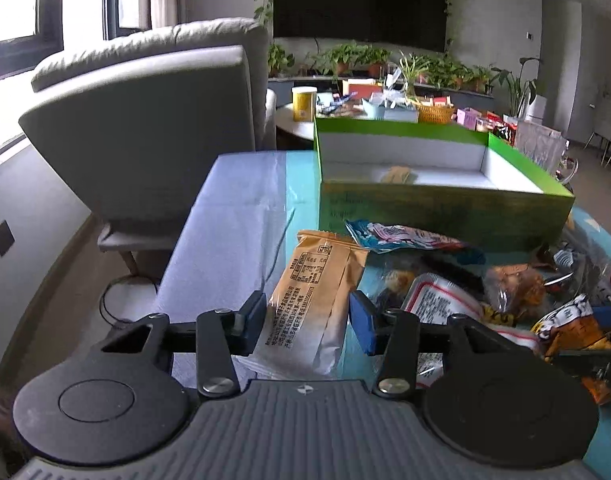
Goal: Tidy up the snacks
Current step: 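Grasp the brown snack bar with the left tool while the right grasps a chip bag, then lower the snack bar into the box while the right tool releases the chip bag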
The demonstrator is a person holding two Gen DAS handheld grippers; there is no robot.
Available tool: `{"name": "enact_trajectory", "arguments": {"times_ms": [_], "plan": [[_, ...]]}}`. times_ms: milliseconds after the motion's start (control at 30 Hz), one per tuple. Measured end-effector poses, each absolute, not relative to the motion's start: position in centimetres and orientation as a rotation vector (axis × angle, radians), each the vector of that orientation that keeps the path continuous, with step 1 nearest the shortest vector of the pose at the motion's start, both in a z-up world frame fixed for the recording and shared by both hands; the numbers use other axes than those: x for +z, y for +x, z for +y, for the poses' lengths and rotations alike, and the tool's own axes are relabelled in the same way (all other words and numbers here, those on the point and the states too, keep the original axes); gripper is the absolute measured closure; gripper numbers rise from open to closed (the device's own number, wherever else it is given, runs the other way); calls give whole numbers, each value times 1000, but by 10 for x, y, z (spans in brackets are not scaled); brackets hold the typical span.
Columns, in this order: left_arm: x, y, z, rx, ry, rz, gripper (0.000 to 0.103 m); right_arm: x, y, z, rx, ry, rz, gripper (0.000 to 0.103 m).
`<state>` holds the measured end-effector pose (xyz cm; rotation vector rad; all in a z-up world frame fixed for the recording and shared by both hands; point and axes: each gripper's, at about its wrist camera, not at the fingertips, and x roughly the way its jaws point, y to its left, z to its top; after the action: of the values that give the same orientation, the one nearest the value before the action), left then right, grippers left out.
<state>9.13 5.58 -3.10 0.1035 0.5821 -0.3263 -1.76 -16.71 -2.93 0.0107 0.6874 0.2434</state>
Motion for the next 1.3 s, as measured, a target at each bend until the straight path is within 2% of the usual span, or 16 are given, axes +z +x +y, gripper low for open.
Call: {"name": "enact_trajectory", "arguments": {"times_ms": [33, 100, 200, 300, 400, 433, 800, 1300], "plan": [[-29, 90, 56, -327, 102, 576, 60, -30, -18, -166, 241, 8, 690, 32], [-24, 86, 56, -328, 98, 564, 60, -31, -19, -161, 239, -8, 689, 23], [-19, 82, 57, -325, 100, 549, 60, -33, -19, -153, 254, -45, 678, 22], [-13, 79, 57, -317, 100, 533, 60, -40, -15, -144, 234, -100, 687, 22], [-7, 77, 58, -311, 92, 522, 60, -44, -12, -143, 202, -114, 689, 37], [-6, 77, 58, -310, 89, 519, 60, -43, -12, -147, 204, -91, 694, 37], [9, 82, 41, -353, 70, 479, 60, -4, -25, -179, 162, 11, 540, 38], [39, 117, -12, -407, 107, 401, 60, 28, 20, -199, 139, 63, 396, 38]]}}
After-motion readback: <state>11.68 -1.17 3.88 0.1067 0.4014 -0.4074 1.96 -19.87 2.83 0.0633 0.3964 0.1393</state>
